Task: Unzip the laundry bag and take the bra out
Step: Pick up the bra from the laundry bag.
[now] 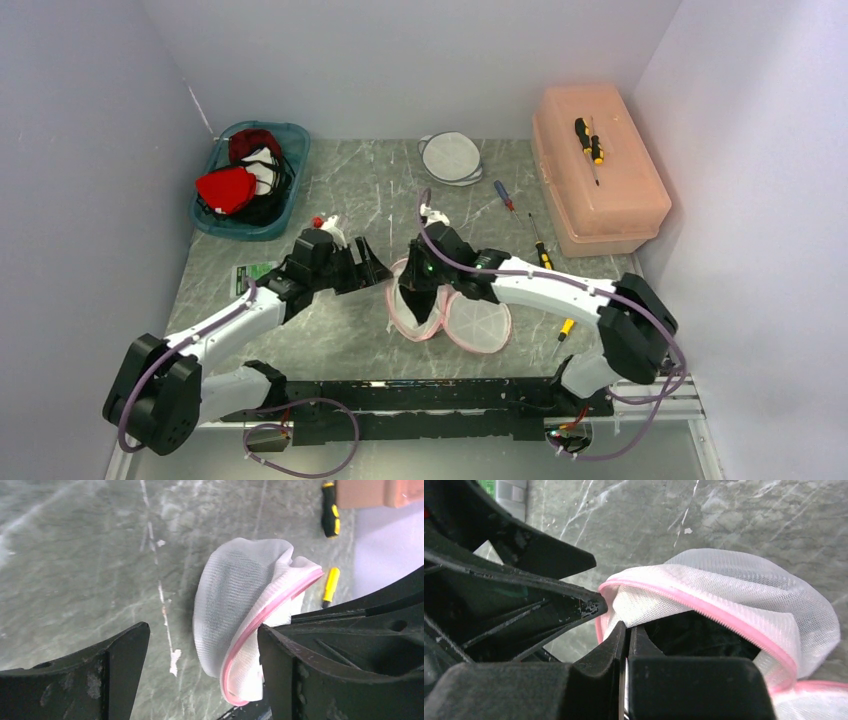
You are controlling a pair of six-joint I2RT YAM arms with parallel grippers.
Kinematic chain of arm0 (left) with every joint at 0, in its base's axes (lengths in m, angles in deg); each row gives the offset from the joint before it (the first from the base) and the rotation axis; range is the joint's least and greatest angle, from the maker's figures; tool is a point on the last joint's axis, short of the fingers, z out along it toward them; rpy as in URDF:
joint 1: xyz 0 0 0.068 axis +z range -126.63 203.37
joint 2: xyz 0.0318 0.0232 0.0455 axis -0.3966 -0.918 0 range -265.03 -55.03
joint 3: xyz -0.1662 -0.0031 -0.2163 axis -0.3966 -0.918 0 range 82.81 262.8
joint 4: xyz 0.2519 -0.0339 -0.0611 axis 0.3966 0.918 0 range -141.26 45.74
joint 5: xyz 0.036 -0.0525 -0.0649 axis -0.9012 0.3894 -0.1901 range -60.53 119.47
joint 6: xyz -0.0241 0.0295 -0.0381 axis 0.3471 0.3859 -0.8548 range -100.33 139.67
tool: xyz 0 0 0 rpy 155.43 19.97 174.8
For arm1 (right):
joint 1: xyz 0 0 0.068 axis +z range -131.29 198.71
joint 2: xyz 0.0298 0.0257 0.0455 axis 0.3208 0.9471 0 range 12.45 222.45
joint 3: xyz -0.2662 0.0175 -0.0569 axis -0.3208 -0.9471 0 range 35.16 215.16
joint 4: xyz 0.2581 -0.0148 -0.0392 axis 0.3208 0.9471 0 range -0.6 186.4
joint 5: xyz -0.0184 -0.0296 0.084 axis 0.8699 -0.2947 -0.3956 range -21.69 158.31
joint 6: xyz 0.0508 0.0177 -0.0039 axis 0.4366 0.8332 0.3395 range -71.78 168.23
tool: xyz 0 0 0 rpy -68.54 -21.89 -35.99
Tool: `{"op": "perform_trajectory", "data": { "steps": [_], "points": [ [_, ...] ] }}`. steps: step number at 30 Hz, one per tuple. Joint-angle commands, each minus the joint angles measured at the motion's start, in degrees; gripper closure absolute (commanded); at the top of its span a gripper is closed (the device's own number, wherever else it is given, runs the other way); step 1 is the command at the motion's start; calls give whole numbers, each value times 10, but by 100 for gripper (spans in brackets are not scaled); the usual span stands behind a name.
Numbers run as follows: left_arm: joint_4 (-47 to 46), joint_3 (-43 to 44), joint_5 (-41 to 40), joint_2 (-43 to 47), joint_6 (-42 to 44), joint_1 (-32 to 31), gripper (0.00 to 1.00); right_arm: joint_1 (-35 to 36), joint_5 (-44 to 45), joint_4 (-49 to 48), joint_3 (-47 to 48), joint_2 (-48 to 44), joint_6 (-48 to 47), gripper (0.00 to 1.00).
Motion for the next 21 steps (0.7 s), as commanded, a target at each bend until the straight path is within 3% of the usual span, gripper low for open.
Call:
{"op": "perform_trajectory", "data": {
  "steps": [1, 6, 9, 12, 15, 21],
  "points": [
    [-108, -13, 94, -4, -6, 0, 15, 2, -12, -12, -43, -58, -28, 100],
    [-190, -23, 159, -55, -27, -2, 18, 1, -23, -36, -77, -82, -26, 100],
    [-224, -25, 180, -78, -31, -11, 32, 1, -23, -42, -86, -88, -26, 100],
    [-228, -21, 178, -93, -22, -22, 59, -1, -23, -42, -92, -98, -30, 100],
    [-217, -21, 157, -95, -18, -25, 96, -2, -23, -36, -95, -113, -43, 100],
    [-128, -18, 66, -66, 12, -24, 97, -8, -121, -23, -94, -165, -103, 100]
  ]
}}
